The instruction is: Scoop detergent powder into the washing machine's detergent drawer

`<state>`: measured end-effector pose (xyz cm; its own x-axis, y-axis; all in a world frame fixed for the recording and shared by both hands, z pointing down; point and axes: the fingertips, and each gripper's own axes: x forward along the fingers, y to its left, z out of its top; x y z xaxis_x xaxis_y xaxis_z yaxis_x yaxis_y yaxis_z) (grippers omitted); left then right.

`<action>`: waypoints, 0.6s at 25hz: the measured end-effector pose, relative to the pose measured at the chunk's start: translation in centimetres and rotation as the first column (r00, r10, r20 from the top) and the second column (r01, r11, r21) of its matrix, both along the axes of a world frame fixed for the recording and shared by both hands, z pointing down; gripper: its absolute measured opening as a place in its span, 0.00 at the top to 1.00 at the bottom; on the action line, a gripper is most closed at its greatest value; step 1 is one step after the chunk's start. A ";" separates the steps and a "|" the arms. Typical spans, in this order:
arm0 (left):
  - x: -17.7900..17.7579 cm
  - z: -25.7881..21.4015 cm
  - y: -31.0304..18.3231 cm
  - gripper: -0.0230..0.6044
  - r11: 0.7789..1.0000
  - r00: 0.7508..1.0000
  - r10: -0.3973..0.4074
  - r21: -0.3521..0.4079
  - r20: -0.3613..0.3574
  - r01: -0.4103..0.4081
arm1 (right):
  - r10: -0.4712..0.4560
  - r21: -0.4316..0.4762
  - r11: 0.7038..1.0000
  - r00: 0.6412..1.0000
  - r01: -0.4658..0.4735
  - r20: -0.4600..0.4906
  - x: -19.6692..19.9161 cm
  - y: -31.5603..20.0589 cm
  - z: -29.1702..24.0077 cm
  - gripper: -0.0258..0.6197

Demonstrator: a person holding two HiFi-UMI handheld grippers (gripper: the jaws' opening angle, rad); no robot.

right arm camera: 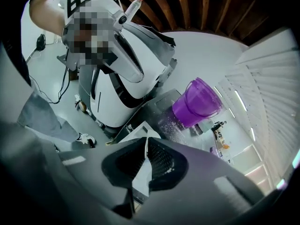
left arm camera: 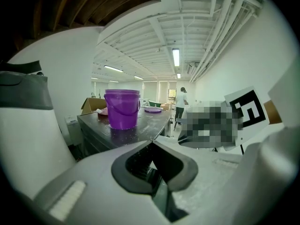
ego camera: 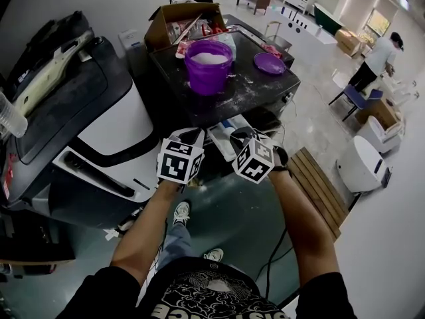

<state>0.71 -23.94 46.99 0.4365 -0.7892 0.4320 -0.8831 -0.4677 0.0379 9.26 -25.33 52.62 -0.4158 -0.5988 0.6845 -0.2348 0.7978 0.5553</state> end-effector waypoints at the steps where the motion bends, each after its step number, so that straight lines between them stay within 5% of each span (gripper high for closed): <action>1: 0.0 -0.1 0.0 0.96 1.000 1.000 0.000 0.001 -0.001 0.000 | -0.012 0.014 1.000 1.000 0.012 -0.007 0.0 0.0 -0.1 0.91; 15: 0.7 -0.9 0.7 0.96 1.000 1.000 -0.020 0.000 -0.008 0.020 | -0.159 0.216 0.958 0.977 0.186 -0.139 0.0 0.4 -1.4 0.91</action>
